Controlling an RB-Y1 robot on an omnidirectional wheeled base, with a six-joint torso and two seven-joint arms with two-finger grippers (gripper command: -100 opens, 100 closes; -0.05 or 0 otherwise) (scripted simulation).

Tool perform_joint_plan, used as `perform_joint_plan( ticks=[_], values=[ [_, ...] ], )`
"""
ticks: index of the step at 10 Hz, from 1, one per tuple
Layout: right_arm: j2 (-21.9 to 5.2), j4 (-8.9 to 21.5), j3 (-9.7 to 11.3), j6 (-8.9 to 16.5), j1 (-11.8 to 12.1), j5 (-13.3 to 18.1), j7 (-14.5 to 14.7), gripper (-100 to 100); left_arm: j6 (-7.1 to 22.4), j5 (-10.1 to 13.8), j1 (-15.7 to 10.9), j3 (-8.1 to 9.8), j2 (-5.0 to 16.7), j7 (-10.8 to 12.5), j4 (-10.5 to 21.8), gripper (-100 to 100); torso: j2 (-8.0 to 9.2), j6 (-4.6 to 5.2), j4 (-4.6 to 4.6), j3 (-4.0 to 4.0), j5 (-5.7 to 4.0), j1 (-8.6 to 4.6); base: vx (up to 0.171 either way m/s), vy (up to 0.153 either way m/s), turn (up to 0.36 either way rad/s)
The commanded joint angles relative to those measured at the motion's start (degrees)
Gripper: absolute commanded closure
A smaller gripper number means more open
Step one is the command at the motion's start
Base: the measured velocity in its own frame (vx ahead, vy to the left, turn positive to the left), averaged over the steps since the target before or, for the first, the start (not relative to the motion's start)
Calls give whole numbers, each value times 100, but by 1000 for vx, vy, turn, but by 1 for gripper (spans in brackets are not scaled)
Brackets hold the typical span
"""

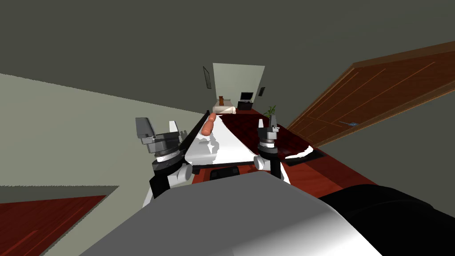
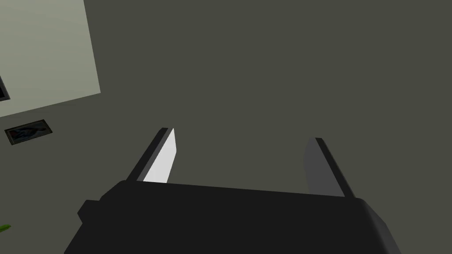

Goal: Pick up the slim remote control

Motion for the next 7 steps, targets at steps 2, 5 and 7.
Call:
perform_joint_plan(
  ticks=[2,5,7],
  values=[
    [0,0,0,0,0,0,0,0,180,13,-138,12,377,-50,185,-100,1,0,0,0,0,0,-5,-3,-7],
    [0,0,0,0,0,0,0,0,603,44,-479,37,758,-176,599,-100,5,1,1,2,0,-3,-21,-13,-19],
    [0,0,0,0,0,0,0,0,787,57,-628,47,847,-234,777,-100,9,1,2,5,-1,-4,-27,-14,-18]
  ],
)
